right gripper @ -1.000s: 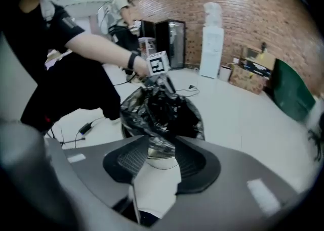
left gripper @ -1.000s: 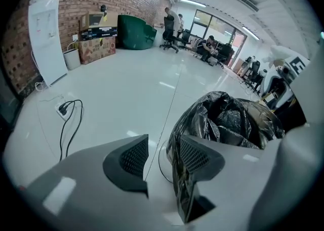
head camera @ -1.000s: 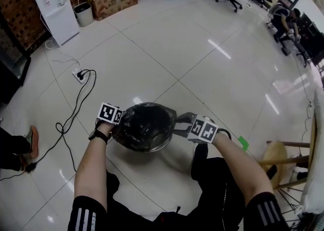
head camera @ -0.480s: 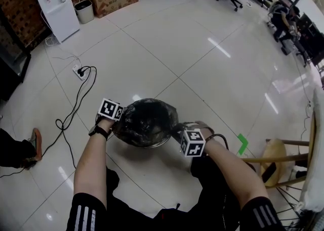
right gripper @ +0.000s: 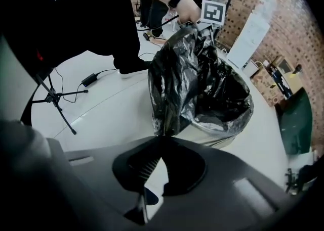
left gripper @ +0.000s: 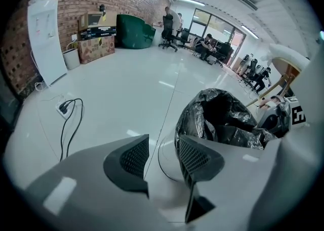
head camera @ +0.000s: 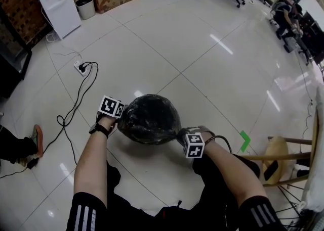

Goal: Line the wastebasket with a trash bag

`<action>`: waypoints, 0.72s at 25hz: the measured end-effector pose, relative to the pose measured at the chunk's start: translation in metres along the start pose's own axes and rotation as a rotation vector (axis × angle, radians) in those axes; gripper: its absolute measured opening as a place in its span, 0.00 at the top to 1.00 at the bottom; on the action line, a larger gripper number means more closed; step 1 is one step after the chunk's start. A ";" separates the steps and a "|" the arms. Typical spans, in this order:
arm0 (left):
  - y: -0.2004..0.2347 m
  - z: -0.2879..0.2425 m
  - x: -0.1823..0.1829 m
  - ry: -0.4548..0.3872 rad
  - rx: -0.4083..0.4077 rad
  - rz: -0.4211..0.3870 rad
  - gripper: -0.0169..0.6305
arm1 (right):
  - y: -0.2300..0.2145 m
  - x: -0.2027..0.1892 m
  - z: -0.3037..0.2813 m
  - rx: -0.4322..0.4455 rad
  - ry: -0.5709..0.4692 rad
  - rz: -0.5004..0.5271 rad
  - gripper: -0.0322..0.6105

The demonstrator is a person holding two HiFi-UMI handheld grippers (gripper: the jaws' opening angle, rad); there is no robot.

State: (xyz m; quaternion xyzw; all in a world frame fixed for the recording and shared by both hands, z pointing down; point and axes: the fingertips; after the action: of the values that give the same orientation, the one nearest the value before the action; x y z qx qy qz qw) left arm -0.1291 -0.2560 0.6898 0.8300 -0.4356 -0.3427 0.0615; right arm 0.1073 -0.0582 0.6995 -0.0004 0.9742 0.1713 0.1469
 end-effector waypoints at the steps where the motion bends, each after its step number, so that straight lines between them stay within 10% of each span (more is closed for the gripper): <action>1: 0.000 0.001 -0.002 0.003 0.000 0.002 0.69 | 0.004 0.004 -0.003 0.008 -0.012 -0.008 0.94; 11: 0.000 0.005 -0.004 0.013 -0.002 -0.008 0.69 | 0.011 0.016 0.014 0.067 -0.008 -0.028 0.72; 18: -0.003 0.015 -0.002 -0.009 0.000 -0.017 0.67 | -0.069 0.058 0.095 -0.017 -0.163 -0.428 0.63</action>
State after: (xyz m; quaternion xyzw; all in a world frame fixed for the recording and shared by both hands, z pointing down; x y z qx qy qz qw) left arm -0.1372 -0.2501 0.6780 0.8322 -0.4287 -0.3472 0.0567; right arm 0.0820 -0.0890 0.5744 -0.1944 0.9354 0.1439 0.2579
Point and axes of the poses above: the fingertips, and each gripper's own axes: z backward along the fingers, y to its left, x out of its top, and after that the axes turned 14 degrees about -x, right-handed
